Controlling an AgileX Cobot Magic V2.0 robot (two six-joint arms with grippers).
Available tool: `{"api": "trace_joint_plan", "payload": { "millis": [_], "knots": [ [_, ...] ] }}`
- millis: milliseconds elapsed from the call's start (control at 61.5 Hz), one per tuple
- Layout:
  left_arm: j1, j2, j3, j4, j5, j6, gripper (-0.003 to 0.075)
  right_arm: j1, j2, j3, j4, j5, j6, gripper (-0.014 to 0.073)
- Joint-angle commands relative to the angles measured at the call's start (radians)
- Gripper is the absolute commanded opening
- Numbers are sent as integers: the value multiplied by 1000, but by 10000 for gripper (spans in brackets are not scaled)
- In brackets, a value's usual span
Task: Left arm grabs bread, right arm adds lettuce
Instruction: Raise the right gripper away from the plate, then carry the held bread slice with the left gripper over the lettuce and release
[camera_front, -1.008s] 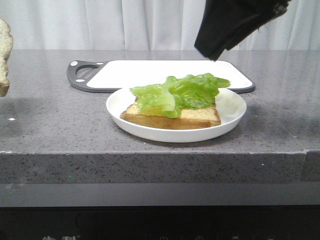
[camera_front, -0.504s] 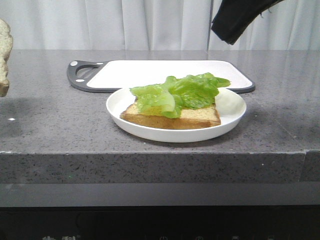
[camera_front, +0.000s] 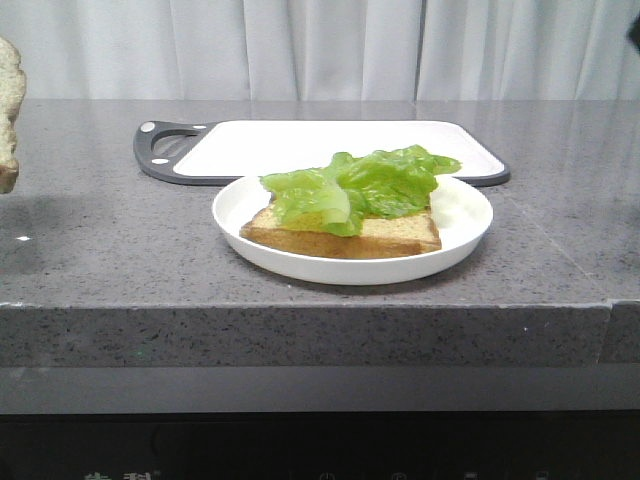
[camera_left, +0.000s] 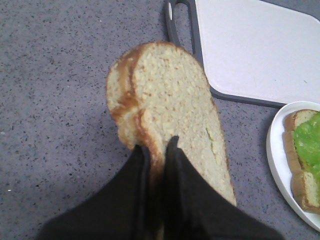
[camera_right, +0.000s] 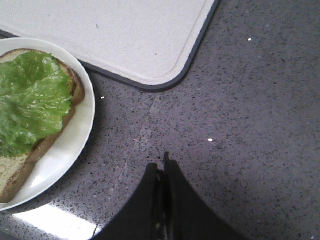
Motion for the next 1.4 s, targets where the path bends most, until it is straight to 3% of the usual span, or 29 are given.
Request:
{"api": "trace_joint_plan", "payload": {
  "millis": [0, 309, 537, 797, 1041, 1382],
  "knots": [
    [2, -12, -30, -30, -65, 0, -19, -8, -104, 52, 10, -134, -2, -63],
    [2, -12, -30, -38, -57, 0, -19, -8, -457, 362, 10, -353, -2, -63],
    [-41, 5, -41, -155, -46, 78, -19, -8, -662, 464, 10, -375, -2, -63],
    [-211, 166, -157, -466, -28, 183, -19, -8, -673, 474, 10, -354, -2, -63],
    [-365, 402, -321, -528, 23, 185, -19, -8, -673, 474, 10, -342, -2, -63],
    [-398, 690, -510, -767, 233, 313, -19, -8, -673, 474, 10, -342, -2, -63]
  ]
}}
